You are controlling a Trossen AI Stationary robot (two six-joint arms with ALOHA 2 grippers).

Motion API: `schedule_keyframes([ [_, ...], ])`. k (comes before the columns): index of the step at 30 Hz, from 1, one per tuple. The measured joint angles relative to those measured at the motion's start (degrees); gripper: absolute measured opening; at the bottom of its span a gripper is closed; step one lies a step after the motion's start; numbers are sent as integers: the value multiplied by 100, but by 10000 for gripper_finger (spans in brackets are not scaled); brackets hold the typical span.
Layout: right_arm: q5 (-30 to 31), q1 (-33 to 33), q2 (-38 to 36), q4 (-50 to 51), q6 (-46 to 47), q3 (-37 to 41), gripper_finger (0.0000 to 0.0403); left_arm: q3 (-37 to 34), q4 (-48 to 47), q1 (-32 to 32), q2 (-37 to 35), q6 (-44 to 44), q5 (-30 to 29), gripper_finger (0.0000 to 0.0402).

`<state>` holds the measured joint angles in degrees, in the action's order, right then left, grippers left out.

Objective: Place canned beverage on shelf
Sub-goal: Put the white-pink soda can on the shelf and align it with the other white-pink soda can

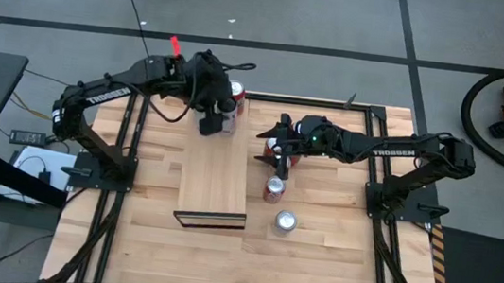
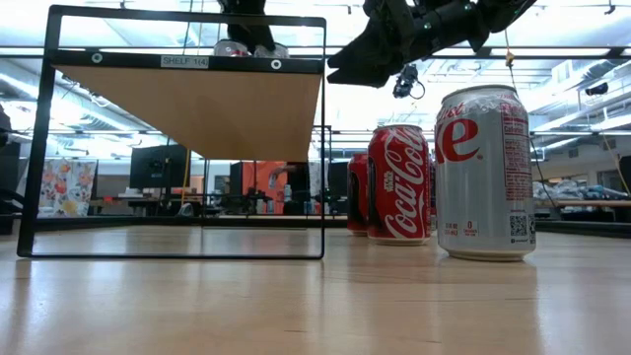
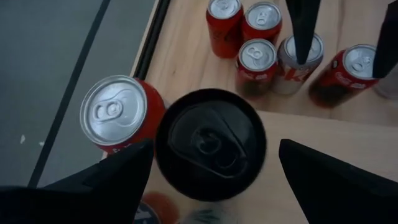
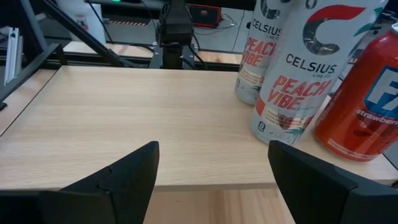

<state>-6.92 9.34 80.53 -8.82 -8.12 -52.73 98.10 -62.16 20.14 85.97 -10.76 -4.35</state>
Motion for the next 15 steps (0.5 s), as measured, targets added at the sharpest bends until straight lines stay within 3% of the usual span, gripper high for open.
schedule_keyframes([
  [7,1,0,0,-16,-51,0,312,2,20,-73,24,6,1,350],
  [15,169,-2,0,-38,-102,0,312,7,16,-140,184,-43,19,312],
])
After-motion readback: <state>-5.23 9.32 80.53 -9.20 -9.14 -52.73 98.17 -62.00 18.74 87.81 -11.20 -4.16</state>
